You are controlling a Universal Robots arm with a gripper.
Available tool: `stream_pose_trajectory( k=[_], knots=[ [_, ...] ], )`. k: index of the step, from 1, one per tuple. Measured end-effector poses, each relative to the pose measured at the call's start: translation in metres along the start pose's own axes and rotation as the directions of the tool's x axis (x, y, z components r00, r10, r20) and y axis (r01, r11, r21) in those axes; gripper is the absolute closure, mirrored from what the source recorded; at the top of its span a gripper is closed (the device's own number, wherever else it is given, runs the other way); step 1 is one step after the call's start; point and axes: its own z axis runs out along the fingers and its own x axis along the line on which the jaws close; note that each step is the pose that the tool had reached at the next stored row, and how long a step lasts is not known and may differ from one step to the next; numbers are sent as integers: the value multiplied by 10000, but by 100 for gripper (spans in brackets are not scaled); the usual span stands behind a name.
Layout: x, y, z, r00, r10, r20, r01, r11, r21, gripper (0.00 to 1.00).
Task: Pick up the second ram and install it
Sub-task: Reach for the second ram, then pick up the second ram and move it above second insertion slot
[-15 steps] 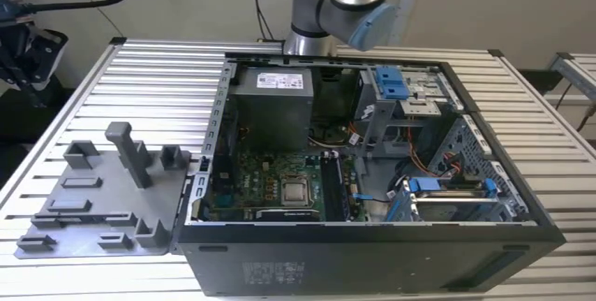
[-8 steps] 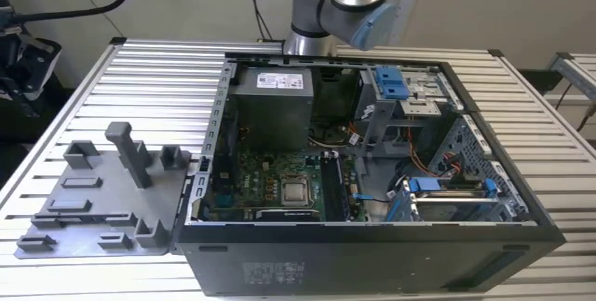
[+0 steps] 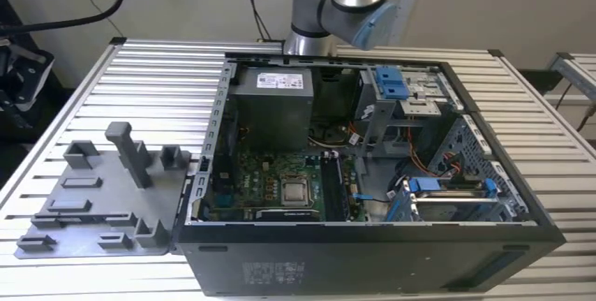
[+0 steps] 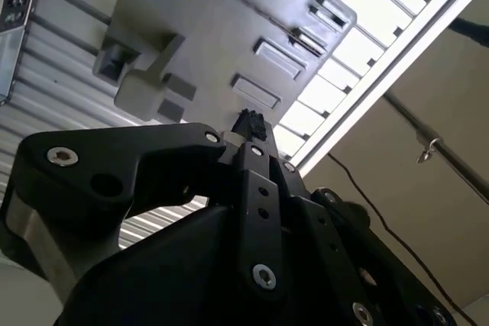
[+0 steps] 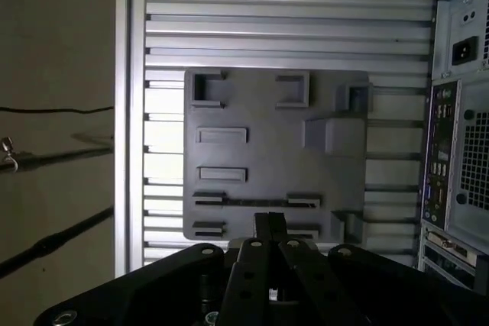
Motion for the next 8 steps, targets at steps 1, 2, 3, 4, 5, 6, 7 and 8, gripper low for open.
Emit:
stream_pose_trajectory(
  k=[1,2,3,4,5,6,7,8],
  knots=[
    [0,-11,0,10000,0,0,0,10000,1,89],
    [0,-13,0,10000,0,0,0,10000,0,89],
    [0,-13,0,10000,1,0,-1,10000,0,89],
    [0,-14,0,10000,1,1,-1,10000,0,89],
    [0,-19,0,10000,0,1,0,10000,0,89],
    [0,-22,0,10000,0,1,0,10000,0,89],
    [0,-23,0,10000,0,1,0,10000,0,89],
    [0,-23,0,10000,0,0,0,10000,0,89]
  ],
)
